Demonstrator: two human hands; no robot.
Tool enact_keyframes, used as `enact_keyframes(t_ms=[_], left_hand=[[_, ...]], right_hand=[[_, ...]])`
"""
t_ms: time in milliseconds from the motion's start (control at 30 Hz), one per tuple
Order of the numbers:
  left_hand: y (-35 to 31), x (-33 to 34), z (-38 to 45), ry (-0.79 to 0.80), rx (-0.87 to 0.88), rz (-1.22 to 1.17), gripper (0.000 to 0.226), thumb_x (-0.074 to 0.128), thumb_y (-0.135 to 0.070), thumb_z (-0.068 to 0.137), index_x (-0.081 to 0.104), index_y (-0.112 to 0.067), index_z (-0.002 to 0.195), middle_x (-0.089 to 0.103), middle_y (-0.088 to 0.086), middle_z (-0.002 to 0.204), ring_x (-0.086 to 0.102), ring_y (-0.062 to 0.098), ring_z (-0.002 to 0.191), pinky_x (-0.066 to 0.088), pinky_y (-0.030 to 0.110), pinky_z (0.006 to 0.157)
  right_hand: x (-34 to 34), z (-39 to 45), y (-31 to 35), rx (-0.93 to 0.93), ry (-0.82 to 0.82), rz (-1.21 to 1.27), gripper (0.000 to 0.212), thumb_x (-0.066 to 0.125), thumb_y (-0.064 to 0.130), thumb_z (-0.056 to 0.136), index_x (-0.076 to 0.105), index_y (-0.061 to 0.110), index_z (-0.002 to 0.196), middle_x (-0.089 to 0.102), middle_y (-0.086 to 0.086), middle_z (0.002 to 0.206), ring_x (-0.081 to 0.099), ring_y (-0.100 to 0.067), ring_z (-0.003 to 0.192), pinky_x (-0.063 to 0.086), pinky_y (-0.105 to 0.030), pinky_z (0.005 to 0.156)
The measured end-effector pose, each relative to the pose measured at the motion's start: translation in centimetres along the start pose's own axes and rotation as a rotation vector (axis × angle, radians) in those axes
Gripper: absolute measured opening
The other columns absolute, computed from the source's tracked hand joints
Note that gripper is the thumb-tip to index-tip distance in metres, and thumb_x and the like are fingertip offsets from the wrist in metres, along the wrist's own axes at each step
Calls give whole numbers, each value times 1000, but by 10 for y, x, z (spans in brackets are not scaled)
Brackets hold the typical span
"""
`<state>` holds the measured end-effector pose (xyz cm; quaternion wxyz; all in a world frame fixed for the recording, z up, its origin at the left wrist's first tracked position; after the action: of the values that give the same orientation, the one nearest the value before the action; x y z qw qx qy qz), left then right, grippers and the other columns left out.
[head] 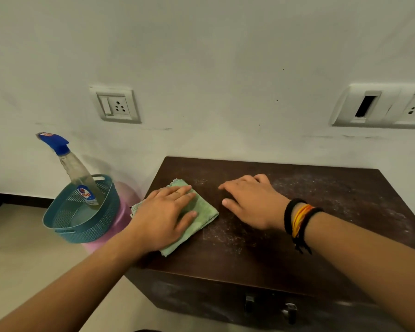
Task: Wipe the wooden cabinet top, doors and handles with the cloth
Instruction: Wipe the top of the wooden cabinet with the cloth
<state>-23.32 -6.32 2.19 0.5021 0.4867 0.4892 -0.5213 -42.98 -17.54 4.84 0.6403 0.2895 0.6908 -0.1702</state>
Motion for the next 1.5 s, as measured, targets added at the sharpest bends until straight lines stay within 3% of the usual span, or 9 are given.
enact_keyframes(t_ms=[200, 433, 600, 733, 867, 1000, 1167, 1333, 1500], left_hand=[[0, 25, -1, 189, -8, -31, 87, -5, -85, 82, -11, -40, 156, -16, -7, 164, -17, 20, 152, -1, 47, 125], [27, 29, 55, 154, -212, -20, 73, 4, -68, 96, -7, -32, 159, -10, -5, 168, -11, 18, 154, -3, 42, 124], [-4, 34, 3, 148, -217, -15, 78, -6, -67, 89, -16, -26, 156, -24, -10, 160, -21, 12, 150, -9, 35, 122], [27, 31, 76, 99, -197, -69, 72, 8, -64, 97, -1, -28, 160, -7, -9, 167, -9, 12, 153, -3, 38, 123], [29, 37, 29, 110, -312, -23, 85, -6, -68, 83, -3, -29, 159, -12, -10, 165, -11, 14, 153, -2, 39, 124], [-4, 43, 74, 42, -143, -81, 73, 2, -65, 93, 1, -34, 159, -6, -12, 166, -7, 14, 154, 1, 42, 125], [40, 36, 68, 68, -412, -86, 72, 13, -54, 100, 9, -14, 160, 5, 6, 168, 1, 22, 155, 2, 40, 125], [-17, 42, 92, 12, -161, -151, 73, 17, -57, 98, 20, -15, 157, 19, 5, 166, 12, 20, 154, 9, 40, 125], [2, 43, 87, -34, -366, -114, 57, 23, -40, 103, 27, -17, 155, 20, 5, 165, 18, 26, 152, 17, 46, 124]], right_hand=[[17, 9, -5, -8, -24, -123, 66, 21, 63, 99, 13, 34, 157, 0, -2, 168, 6, -27, 153, 16, -52, 118], [46, 20, -18, 72, 67, -48, 78, 5, 75, 90, -3, 37, 157, -8, 3, 168, -7, -24, 154, 4, -50, 123], [55, 20, -22, 79, 15, -19, 80, 4, 77, 89, -6, 37, 157, -8, 5, 168, -9, -24, 154, 1, -50, 123], [56, 22, -21, 75, -3, -25, 80, 3, 77, 88, -6, 37, 157, -7, 4, 168, -9, -24, 154, 0, -51, 123], [57, 22, -22, 64, -1, -22, 80, 3, 77, 88, -6, 37, 157, -8, 5, 168, -10, -24, 154, -1, -53, 123], [57, 21, -20, 60, -4, -12, 80, 6, 76, 89, -3, 35, 158, -7, 4, 168, -10, -24, 154, -1, -53, 122], [58, 23, -28, 50, 6, 17, 83, 8, 78, 88, -5, 35, 157, -8, 5, 168, -11, -24, 154, -2, -51, 123], [57, 29, -30, 35, -23, 22, 91, 12, 81, 86, 2, 28, 159, -6, 4, 168, -10, -24, 154, -2, -50, 123], [56, 37, -39, -9, -9, 20, 91, 11, 80, 87, -4, 26, 159, -7, 5, 168, -10, -25, 154, -2, -49, 123]])
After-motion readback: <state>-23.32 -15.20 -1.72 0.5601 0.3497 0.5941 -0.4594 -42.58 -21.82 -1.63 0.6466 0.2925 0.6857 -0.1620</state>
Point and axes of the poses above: each hand's wrist, its own z-axis towards the middle knuckle, its own x-axis out of the palm, y = z × x, the point moved 2 cm from there along z, towards the middle knuckle
